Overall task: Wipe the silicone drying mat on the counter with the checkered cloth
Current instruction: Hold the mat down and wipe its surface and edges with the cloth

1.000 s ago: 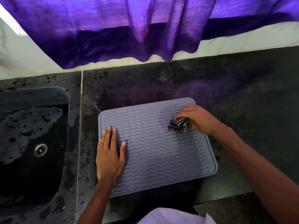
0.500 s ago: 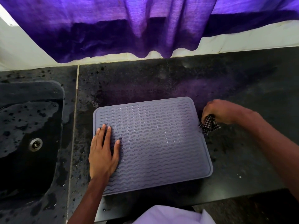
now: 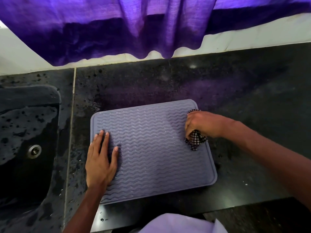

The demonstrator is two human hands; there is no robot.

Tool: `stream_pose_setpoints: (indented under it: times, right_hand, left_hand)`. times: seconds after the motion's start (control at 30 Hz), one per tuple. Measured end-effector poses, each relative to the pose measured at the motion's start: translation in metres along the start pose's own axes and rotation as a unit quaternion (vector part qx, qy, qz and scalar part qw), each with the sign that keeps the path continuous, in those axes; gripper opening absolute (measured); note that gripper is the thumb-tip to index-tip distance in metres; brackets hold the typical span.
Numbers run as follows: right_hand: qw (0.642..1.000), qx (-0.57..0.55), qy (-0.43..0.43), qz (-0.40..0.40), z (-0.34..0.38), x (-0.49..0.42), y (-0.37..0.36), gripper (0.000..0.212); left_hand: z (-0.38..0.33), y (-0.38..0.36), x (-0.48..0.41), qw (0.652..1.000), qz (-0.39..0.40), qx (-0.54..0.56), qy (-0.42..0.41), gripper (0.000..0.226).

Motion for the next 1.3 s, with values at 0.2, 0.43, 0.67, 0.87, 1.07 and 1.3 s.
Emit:
stream_pose_setpoints:
  times: [0.2,0.43,0.67,0.87,1.07,1.3]
  right_hand:
    - [0.994,0.02,-0.067,0.083,-0.033,0.031,-0.001,0.051]
    - [0.944,-0.092,-0.201,-0.244,-0.025,0.063,0.025,0.06]
    - [0.837,-0.157,-0.337,-0.402,0.044,0.019,-0.041,0.063]
    - [0.825,-0.143,-0.38,-0.393,0.022,0.03,-0.048,0.068]
    - [0.759,-0.139,-0.455,-0.444,-0.016,0.099,-0.042,0.065]
    - [0.745,-0.128,-0.44,-0.484,-0.002,0.098,-0.019,0.054]
  left_hand:
    - [-0.001,0.001,0.0,1.0,-0.003,-0.002,0.001,0.062]
    - [-0.001,0.001,0.0,1.0,-0.003,-0.004,0.002,0.062]
    - [-0.001,0.0,0.0,1.0,-0.001,-0.006,0.003,0.063]
    - [-0.001,0.001,0.001,1.0,-0.009,-0.007,0.0,0.064]
    - [-0.002,0.002,0.0,1.0,-0.016,-0.002,-0.005,0.063]
    - [-0.001,0.002,0.001,1.0,-0.011,-0.004,0.002,0.064]
Point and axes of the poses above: each hand's wrist, its own x-axis away from the middle knuckle, its own y-axis out of the back of the hand, z = x × y, the point moved 9 cm from there along -x, towards the middle knuckle, and after that the axes turned 5 degrees about y, right-handed, at the moved point
